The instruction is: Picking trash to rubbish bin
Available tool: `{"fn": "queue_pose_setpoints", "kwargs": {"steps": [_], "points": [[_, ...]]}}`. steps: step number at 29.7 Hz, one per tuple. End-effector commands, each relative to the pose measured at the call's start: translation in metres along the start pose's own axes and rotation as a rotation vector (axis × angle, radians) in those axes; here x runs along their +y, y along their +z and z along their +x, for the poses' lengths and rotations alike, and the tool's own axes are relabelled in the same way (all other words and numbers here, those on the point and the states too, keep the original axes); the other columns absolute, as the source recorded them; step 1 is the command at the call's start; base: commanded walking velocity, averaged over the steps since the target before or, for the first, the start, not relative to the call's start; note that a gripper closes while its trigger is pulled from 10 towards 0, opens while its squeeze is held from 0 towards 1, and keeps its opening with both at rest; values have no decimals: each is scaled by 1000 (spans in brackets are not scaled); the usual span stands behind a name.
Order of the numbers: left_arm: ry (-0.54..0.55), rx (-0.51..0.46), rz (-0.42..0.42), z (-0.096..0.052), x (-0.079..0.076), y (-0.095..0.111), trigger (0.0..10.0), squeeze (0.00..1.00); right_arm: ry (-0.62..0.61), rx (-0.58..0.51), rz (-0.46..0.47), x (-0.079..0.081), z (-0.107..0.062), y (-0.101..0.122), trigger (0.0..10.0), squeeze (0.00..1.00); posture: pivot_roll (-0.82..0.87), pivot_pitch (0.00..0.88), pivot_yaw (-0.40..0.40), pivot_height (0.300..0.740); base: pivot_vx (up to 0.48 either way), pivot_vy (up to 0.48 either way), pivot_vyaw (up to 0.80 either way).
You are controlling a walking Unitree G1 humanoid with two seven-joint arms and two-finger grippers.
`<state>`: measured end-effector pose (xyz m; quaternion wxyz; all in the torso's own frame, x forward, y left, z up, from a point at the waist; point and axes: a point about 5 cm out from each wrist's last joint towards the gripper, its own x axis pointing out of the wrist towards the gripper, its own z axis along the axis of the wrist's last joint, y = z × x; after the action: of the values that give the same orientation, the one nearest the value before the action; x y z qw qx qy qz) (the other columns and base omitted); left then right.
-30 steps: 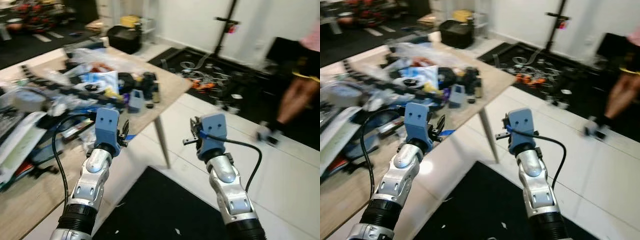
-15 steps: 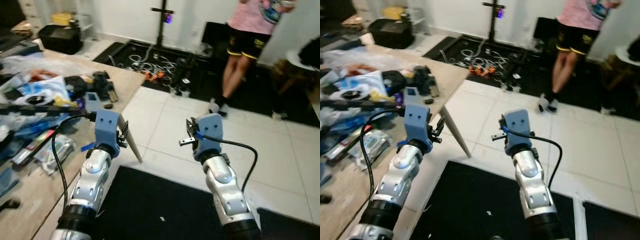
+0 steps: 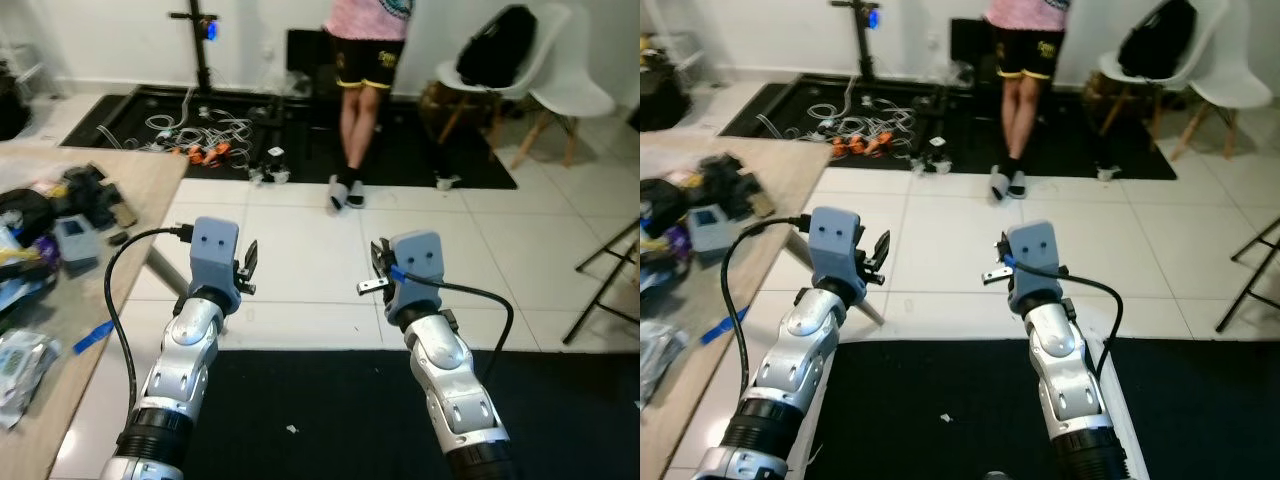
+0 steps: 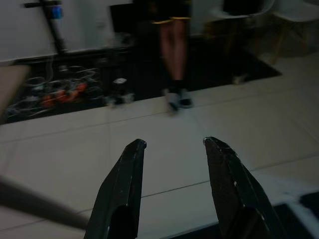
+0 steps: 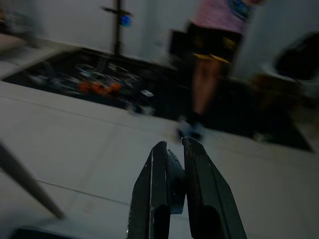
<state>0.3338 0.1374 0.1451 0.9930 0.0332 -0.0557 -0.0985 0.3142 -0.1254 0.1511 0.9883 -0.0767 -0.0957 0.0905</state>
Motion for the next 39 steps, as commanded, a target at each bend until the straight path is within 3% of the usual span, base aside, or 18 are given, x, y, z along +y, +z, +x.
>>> {"fn": "queue_pose_setpoints", "kwargs": {"steps": [1,19,23,30,39], "points": [[-2,11,-2,-2,0,-3,10000,0,-5,4,7,0,-1,-1,10000,0,-51,115,9,740,0,0,-800],[-7,18,3,-3,0,-5,10000,0,-1,30,1,1,-5,-9,10000,0,-48,114,11,740,0,0,-800],[4,33,14,-5,2,-8,10000,0,-2,72,-4,1,-8,-20,10000,0,-47,115,10,740,0,0,-800],[-16,83,33,-12,2,-19,10000,0,-65,182,-8,-16,-19,-44,10000,0,-43,113,11,740,0,0,-800],[12,105,22,-14,3,-23,10000,0,-89,232,8,-21,-23,-53,10000,0,-43,113,7,740,0,0,-800]]}}
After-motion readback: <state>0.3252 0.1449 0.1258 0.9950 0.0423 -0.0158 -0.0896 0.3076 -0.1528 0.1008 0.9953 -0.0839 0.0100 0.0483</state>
